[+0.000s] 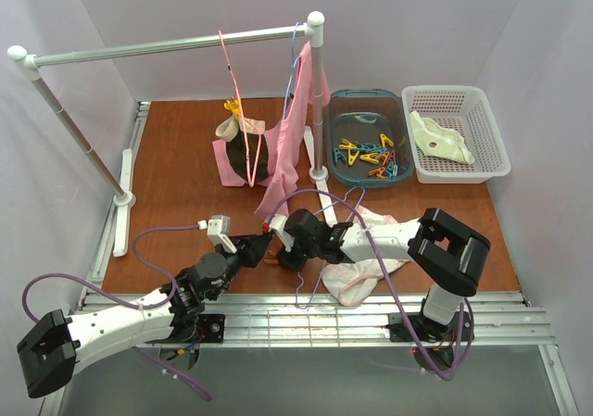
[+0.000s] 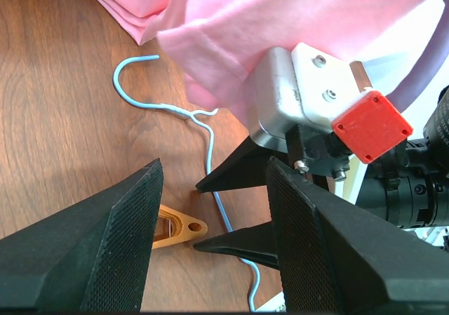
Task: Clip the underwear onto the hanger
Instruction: Place the clamp at the center of the board, then pick up the clamp at the center of the board.
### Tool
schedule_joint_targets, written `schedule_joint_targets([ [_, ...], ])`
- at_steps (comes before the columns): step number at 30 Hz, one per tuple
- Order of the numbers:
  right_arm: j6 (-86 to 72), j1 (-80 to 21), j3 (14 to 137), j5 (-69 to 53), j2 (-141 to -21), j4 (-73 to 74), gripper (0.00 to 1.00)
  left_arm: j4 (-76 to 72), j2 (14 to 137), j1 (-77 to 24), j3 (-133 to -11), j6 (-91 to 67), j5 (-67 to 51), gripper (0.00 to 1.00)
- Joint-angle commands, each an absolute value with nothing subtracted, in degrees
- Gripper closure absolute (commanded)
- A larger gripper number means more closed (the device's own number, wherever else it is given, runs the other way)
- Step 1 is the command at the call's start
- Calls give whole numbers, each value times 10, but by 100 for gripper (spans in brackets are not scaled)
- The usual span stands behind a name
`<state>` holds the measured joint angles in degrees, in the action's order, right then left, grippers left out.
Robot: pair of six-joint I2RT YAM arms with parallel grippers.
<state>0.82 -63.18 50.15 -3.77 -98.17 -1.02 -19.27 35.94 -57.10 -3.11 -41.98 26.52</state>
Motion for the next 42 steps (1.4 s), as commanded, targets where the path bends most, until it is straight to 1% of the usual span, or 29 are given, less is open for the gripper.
schedule_joint_targets([
  [1,9,-635,478,-23,-969,-22,50,-185,355,-569,23,-414,268,47],
  [5,7,-635,468,-37,-969,-43,50,-189,357,-569,20,-406,261,46],
  [12,18,-644,468,-49,-976,-71,53,-212,366,-568,32,-401,253,46],
  [16,23,-656,475,-44,-987,-76,56,-221,373,-569,33,-401,251,46],
  [28,28,-674,493,-3,-1029,-79,59,-224,367,-569,36,-397,245,46],
  [29,28,-675,495,-3,-1033,-79,60,-222,366,-569,37,-397,245,46],
  [30,28,-674,494,-3,-1033,-78,65,-220,361,-569,37,-397,245,46],
  [33,29,-676,493,14,-1033,-71,71,-214,356,-569,37,-395,245,46],
  [35,26,-678,491,21,-1030,-59,71,-214,351,-568,38,-393,245,46],
  [39,19,-683,483,34,-1027,-44,65,-214,349,-569,39,-391,244,46],
  [42,14,-689,479,38,-1034,-41,65,-221,352,-569,40,-390,243,46],
])
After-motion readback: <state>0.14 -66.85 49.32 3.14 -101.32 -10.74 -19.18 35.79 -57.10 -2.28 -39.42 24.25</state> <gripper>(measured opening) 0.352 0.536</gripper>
